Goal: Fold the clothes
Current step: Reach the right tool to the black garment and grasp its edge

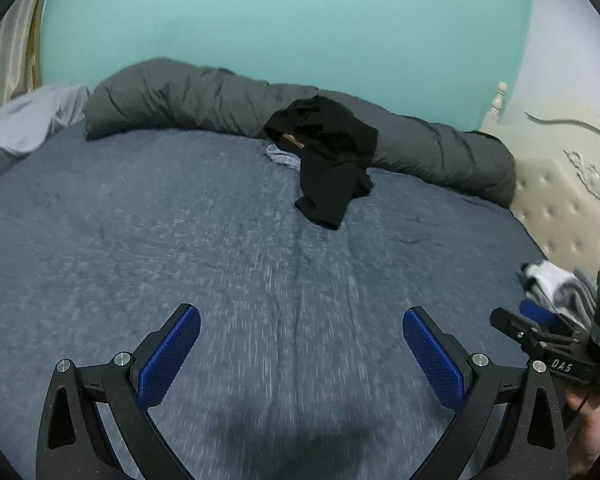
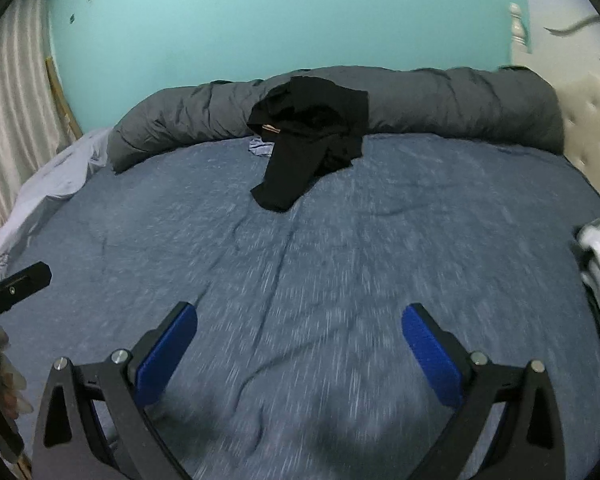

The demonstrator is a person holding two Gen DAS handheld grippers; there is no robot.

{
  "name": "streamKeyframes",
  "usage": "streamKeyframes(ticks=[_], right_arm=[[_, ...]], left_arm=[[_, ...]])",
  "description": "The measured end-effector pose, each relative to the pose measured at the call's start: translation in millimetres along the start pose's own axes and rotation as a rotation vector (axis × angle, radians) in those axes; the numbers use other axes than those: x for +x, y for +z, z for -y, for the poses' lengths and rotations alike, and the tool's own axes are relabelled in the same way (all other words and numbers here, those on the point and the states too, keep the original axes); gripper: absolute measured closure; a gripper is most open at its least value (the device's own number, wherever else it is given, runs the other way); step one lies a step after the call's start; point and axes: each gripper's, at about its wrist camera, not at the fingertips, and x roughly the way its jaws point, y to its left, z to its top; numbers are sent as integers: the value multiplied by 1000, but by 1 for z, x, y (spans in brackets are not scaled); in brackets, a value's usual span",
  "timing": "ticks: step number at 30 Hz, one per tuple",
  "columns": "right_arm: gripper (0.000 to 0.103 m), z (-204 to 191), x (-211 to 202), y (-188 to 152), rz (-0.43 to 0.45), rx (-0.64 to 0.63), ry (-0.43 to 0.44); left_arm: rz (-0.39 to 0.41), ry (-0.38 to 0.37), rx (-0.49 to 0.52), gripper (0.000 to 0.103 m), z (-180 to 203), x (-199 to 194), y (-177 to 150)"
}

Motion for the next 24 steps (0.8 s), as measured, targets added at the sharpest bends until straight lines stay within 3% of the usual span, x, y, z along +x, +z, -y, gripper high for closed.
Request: streamKeyframes(ticks=[7, 15, 24], right_arm=[[0, 9, 87, 35, -61, 4, 40], [0, 19, 172, 75, -150, 89, 43], [1, 23, 263, 130, -195, 66, 32]], left_arm=[[-59, 12, -33, 0, -19, 83, 20], [-127, 32, -82, 0, -46, 135, 37], [-182, 53, -138, 0, -78, 194, 62]])
